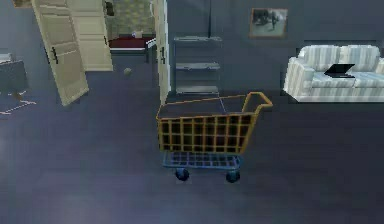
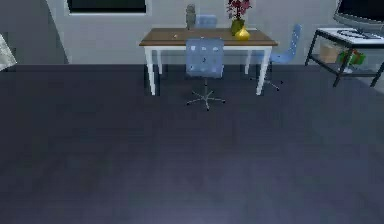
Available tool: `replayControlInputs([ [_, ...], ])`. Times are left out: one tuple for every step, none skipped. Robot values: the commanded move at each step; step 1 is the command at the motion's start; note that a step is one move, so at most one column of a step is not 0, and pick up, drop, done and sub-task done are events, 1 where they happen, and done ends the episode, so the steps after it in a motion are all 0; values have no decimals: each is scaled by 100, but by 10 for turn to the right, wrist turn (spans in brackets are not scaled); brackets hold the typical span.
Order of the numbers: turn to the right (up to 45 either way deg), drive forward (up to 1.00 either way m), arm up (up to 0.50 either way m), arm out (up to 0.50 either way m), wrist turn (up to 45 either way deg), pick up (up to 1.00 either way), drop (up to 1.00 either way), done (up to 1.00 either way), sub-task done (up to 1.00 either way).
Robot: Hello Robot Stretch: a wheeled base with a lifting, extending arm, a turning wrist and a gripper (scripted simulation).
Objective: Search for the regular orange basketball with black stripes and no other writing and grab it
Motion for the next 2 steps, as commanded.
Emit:
replayControlInputs([
  [-300,0,0,0,0,0,0,0,0],
  [0,100,0,0,0,0,0,0,0],
])
